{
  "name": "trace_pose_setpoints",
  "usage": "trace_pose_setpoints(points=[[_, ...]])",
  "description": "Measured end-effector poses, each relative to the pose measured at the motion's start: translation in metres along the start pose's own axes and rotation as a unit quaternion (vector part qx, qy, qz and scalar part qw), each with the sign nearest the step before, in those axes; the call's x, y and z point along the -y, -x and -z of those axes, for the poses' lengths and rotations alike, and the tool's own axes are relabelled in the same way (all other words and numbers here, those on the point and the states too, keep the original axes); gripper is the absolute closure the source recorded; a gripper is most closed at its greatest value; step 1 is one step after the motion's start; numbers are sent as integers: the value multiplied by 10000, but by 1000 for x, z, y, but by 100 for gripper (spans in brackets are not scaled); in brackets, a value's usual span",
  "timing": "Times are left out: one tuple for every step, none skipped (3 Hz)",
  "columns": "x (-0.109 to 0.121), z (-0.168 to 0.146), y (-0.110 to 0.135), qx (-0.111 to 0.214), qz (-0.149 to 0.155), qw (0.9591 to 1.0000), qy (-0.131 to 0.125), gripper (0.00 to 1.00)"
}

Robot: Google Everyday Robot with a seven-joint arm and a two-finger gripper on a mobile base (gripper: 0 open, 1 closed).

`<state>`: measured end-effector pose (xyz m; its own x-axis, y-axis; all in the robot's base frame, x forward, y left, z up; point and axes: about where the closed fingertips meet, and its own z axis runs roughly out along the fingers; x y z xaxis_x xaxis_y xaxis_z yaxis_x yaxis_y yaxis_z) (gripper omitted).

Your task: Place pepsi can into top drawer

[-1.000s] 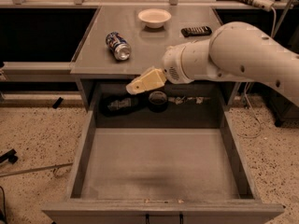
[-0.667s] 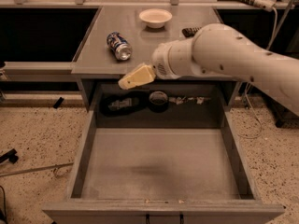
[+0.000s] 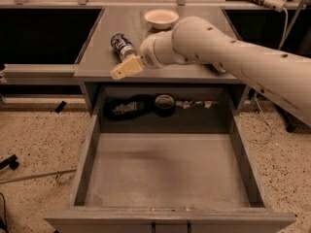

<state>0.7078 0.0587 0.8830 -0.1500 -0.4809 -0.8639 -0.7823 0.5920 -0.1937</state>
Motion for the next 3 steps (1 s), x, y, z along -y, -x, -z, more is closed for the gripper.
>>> trace_pose_setpoints(points=[[39,-46,-2,-217,-87,9995,-193,0],[39,-46,-2,-217,-87,9995,-192,0],[42,-54,-5,-231,-21,9997,-39,0]])
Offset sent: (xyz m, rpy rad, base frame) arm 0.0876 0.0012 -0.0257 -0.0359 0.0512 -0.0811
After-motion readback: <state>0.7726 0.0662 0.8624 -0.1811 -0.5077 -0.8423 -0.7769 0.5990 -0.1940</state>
